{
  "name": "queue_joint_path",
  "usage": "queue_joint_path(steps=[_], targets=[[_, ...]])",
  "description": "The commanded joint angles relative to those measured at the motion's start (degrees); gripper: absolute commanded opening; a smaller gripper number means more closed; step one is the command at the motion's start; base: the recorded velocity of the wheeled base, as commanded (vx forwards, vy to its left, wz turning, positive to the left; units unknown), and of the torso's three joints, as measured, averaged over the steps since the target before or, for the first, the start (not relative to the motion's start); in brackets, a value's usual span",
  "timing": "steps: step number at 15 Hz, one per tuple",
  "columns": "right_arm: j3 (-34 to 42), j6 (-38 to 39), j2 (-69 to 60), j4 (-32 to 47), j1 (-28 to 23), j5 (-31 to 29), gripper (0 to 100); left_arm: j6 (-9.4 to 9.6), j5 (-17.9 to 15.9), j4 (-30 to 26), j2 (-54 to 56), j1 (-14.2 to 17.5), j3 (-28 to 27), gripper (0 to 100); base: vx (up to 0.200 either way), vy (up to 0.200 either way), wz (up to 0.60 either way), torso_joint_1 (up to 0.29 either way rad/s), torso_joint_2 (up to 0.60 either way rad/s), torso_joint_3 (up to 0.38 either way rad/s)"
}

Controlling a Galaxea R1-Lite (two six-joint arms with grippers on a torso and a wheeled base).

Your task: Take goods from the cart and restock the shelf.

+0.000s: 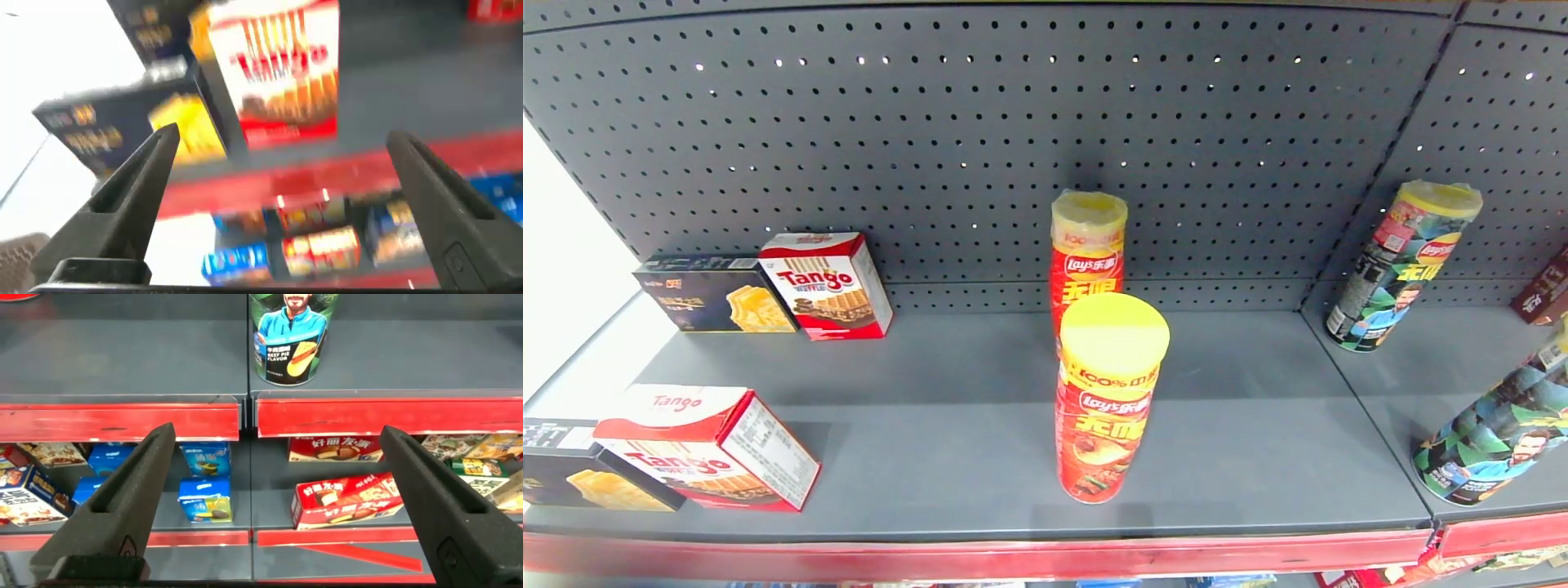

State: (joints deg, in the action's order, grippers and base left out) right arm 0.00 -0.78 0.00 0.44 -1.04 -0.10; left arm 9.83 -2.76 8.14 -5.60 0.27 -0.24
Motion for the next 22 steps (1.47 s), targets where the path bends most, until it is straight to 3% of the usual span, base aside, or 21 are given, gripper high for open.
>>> queue_joint_path(steps=[1, 7, 9, 10, 11, 12, 13, 15, 22], targets=[[0.0, 0.0, 0.0, 0.0, 0.0, 0.0, 100, -0.25, -0.2, -4.6, 5.6, -0.4, 0.2, 100, 0.000, 0.000, 0.00, 0.000, 0.00, 0.000], [0.0, 0.0, 0.0, 0.0, 0.0, 0.0, 100, -0.95, -0.9, -4.4, 5.6, -0.4, 0.2, 100, 0.000, 0.000, 0.00, 0.000, 0.00, 0.000], [0.0, 0.0, 0.0, 0.0, 0.0, 0.0, 100, -0.86, -6.4, -4.4, 5.6, -0.4, 0.2, 100, 0.000, 0.000, 0.00, 0.000, 0.00, 0.000], [0.0, 0.0, 0.0, 0.0, 0.0, 0.0, 100, -1.21, -1.5, -5.9, 5.6, -0.3, 0.2, 100, 0.000, 0.000, 0.00, 0.000, 0.00, 0.000], [0.0, 0.0, 0.0, 0.0, 0.0, 0.0, 100, -3.32, 4.5, -8.3, 5.6, -0.3, 0.0, 100, 0.000, 0.000, 0.00, 0.000, 0.00, 0.000], [0.0, 0.0, 0.0, 0.0, 0.0, 0.0, 100, -5.34, 4.5, -8.6, 5.6, -0.1, 0.0, 100, 0.000, 0.000, 0.00, 0.000, 0.00, 0.000], [0.0, 0.0, 0.0, 0.0, 0.0, 0.0, 100, -5.26, 3.7, -8.8, 5.6, -0.4, 0.0, 100, 0.000, 0.000, 0.00, 0.000, 0.00, 0.000], [0.0, 0.0, 0.0, 0.0, 0.0, 0.0, 100, -5.61, -1.6, -8.6, 5.6, -0.4, 0.1, 100, 0.000, 0.000, 0.00, 0.000, 0.00, 0.000], [0.0, -0.1, 0.0, 0.0, 0.1, 0.1, 100, -6.05, -2.4, -8.6, 5.6, -0.4, 0.1, 100, 0.000, 0.000, 0.00, 0.000, 0.00, 0.000]])
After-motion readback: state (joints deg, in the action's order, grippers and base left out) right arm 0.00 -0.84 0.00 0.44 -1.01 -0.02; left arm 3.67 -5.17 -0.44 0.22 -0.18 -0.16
